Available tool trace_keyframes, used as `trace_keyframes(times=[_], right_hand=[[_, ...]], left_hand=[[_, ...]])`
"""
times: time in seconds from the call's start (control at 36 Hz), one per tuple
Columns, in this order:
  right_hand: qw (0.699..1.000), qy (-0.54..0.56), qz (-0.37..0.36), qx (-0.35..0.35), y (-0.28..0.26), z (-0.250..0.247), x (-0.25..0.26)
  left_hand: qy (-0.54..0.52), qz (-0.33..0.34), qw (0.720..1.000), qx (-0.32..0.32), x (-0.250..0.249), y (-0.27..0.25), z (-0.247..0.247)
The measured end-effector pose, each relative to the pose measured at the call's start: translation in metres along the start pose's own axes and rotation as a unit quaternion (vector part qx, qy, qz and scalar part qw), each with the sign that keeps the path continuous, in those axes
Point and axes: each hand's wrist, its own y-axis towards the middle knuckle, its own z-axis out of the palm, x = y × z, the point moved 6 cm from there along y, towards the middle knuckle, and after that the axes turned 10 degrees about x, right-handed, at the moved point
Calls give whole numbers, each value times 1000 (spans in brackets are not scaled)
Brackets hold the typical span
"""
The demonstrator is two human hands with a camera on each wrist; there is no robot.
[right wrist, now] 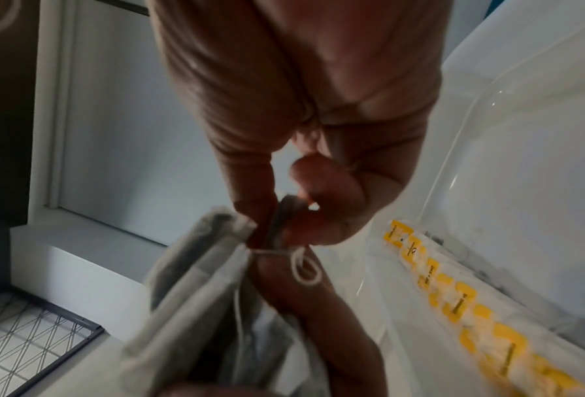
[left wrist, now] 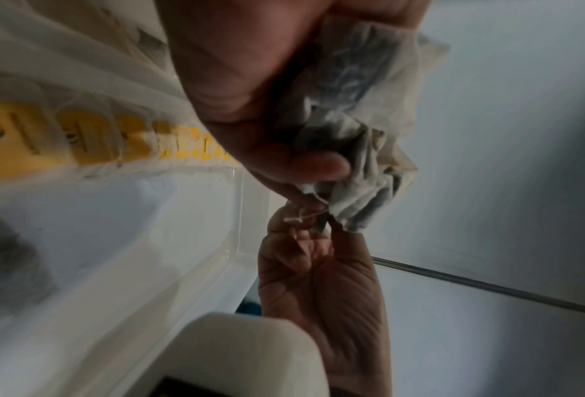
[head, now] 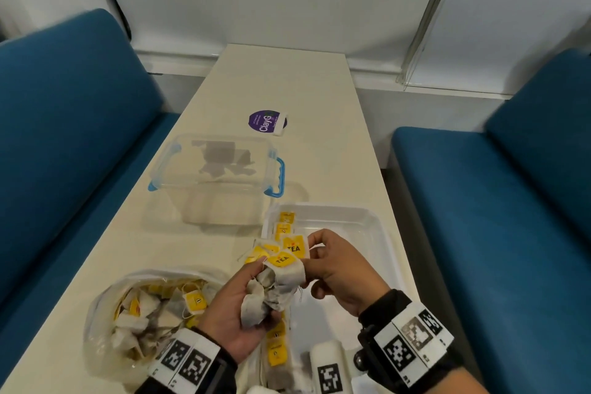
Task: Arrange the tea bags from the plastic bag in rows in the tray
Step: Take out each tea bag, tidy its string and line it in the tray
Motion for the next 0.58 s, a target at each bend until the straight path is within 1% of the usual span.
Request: trace_keyframes(times=[0.08,0.28,0.33,0.39,0.44,0.53,0.58], right_hand=[[1000,-3,2,-7,-2,-3,-1],[1000,12,9,3,-9,-6,-2],[1000,19,6,-7,-8,-8,1],[999,30,-4,-39,-5,-16,4],[995,28,-21,-90,3,-28,8],[983,-6,-40,-180,22,-51,8],[973,-25,-47,-223,37,-63,4]], left_hand=[[-17,-11,1000,-7,2,-1,2],[-48,-30,998,17,5,-1,3],[-61,-32,997,18,5,-2,2],[-80,-35,996,12,5,-2,-2],[-95,-36,995,3,5,-2,-7],[-103,-34,994,-6,5,-3,-12],[-93,-34,995,-9,6,-4,-14]])
